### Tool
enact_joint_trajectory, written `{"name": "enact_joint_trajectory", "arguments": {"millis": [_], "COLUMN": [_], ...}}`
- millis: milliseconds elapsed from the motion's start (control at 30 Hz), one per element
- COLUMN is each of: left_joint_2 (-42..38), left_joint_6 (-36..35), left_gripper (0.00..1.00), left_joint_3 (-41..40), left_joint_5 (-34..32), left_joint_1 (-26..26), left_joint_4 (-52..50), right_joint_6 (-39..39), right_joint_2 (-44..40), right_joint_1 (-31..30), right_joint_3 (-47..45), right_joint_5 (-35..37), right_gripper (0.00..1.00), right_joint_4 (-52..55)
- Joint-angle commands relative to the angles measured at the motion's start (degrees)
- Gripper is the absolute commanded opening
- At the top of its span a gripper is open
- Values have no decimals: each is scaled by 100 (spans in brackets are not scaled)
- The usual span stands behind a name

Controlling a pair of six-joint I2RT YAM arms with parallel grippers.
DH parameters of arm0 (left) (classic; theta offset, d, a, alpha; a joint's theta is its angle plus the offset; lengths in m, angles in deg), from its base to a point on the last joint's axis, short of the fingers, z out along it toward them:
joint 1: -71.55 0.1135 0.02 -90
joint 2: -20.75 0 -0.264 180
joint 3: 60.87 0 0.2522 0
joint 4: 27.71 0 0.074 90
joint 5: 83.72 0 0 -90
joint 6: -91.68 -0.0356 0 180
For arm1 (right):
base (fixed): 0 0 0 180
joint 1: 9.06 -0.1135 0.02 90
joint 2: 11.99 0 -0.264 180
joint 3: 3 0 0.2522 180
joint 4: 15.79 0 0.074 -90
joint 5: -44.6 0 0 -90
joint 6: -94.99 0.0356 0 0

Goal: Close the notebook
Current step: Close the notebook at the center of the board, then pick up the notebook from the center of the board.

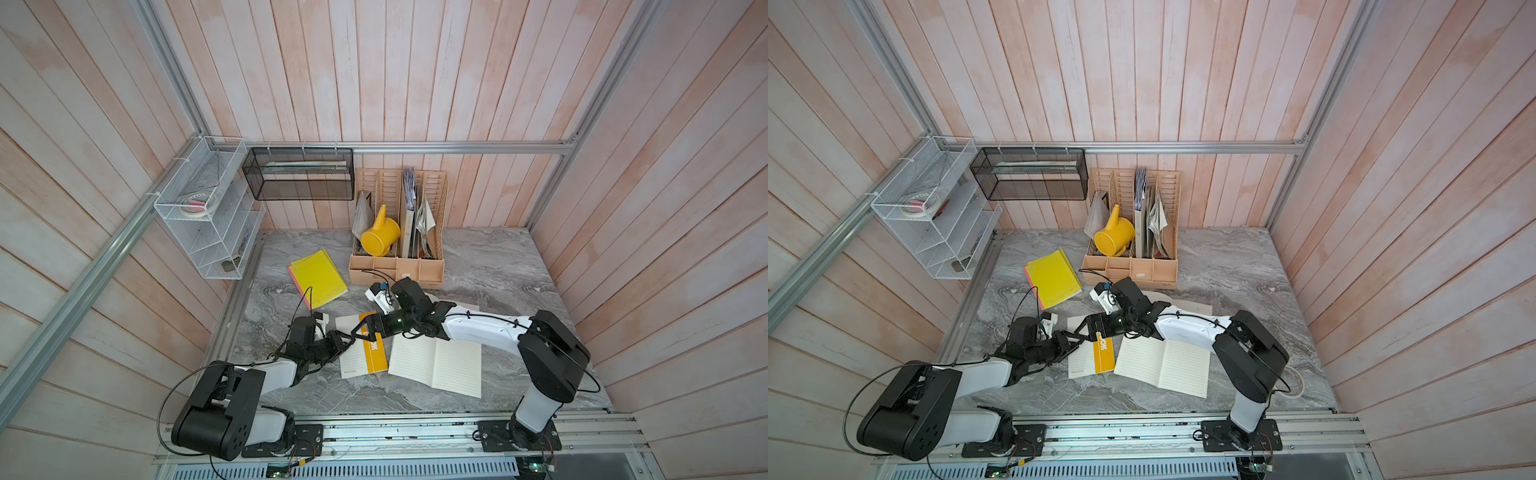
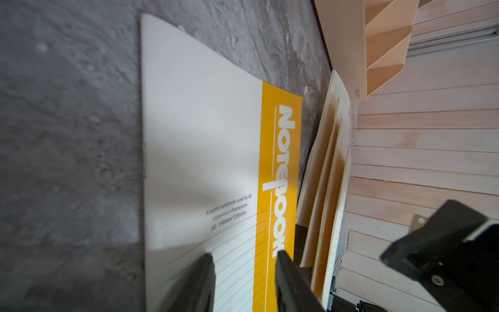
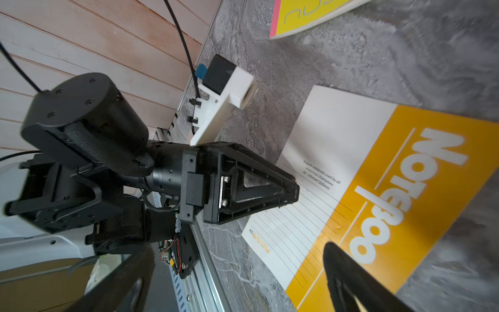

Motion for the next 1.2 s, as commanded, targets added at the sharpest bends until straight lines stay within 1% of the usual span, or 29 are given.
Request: {"name": "enact_joint_trajectory", "arguments": {"millis": [0, 133, 367, 600, 700, 767, 933, 1167], "left_joint_2": [-106, -342, -891, -1559, -1721, -1719, -1518, -1210], "left_joint_6": [-124, -137, -117, -264, -363, -395, -529, -853], "left_gripper": [41, 41, 41, 42, 42, 42, 42, 42], "left_joint_3": [-93, 6, 210, 478, 585, 613, 547, 442], "left_joint_5": [-436, -432, -408, -427, -686, -835, -844, -731], "left_joint_1": [16, 16, 25, 48, 68, 133, 408, 526], "left_joint_4": [-934, -1217, -1752, -2587, -3130, -3435, -3589, -3298], "right_joint_6": [332, 331, 543, 551, 561, 543, 494, 526], "right_joint_2": [334, 430, 555, 688, 697, 692, 670, 592], "right_joint_1": [29, 48, 158, 176, 174, 179, 198, 218], "right_joint_3": [-257, -469, -948, -943, -912, -898, -923, -1059], "right_joint_5": [-397, -344, -467, -516, -520, -522, -529, -529], "right_gripper": [98, 98, 98, 98, 98, 98, 98, 98], "right_joint_4": [-597, -699, -1087, -1140, -1126, -1083, -1022, -1094]}}
